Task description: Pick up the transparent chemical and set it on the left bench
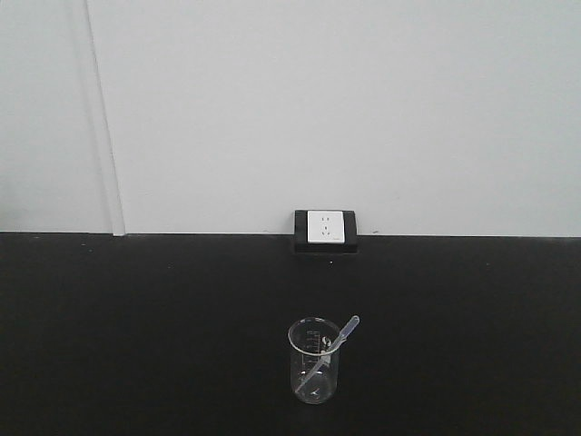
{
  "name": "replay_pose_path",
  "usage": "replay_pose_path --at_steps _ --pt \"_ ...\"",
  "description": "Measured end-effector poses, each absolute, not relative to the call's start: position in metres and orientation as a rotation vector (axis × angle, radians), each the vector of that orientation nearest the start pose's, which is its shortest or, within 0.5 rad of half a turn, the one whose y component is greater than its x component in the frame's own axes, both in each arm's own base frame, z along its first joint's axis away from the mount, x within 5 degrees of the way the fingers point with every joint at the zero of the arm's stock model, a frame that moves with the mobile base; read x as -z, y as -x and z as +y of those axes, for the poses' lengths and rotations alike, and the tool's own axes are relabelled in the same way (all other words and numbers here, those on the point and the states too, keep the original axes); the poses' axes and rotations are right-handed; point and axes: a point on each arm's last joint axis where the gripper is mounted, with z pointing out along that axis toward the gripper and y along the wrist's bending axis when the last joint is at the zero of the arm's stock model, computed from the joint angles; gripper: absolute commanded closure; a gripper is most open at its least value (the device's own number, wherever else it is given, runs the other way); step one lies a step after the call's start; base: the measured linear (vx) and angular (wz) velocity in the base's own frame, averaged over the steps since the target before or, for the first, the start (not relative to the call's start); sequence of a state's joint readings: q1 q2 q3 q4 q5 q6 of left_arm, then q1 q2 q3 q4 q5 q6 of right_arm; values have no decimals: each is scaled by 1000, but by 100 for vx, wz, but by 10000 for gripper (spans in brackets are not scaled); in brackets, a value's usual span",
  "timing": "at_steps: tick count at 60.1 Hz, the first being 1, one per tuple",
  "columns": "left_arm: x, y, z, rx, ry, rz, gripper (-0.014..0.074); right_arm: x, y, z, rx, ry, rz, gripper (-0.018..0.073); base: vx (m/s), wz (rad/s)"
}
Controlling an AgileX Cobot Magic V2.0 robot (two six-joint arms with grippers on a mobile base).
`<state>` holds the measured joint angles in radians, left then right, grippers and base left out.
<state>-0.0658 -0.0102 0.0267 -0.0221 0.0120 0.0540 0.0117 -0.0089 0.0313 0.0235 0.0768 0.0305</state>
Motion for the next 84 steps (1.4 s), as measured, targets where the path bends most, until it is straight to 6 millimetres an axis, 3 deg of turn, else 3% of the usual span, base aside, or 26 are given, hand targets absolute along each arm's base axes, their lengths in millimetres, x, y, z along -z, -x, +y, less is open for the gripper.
replay_pose_path --at_steps 15,24,31,37,48,56,71,78,84 --pt "-204 -57 -4 27 -74 1510 600 -203 -57 1 -59 -37 1507 566 0 0" --pt "-204 -57 -4 27 -74 1510 600 -218 -55 0 -54 -33 1369 565 0 0" --pt "-204 -57 -4 27 -74 1510 600 -246 -53 1 -23 0 1342 564 0 0" --pt "-204 -57 -4 27 -74 1510 600 -281 -57 1 13 30 1351 564 0 0" --pt "-204 -57 -4 27 -74 1510 600 -314 -88 2 20 44 1402 560 0 0" --pt "-204 -57 -4 27 -74 1510 600 -313 -116 2 -9 20 1438 554 0 0" --pt "-204 -57 -4 27 -74 1510 600 -289 -168 2 -35 -19 1539 481 0 0" --pt "-204 -57 -4 27 -74 1510 600 -279 -189 5 -23 42 1517 409 0 0" --pt "-204 -57 -4 27 -74 1510 600 -265 -208 13 -14 191 1551 316 0 0"
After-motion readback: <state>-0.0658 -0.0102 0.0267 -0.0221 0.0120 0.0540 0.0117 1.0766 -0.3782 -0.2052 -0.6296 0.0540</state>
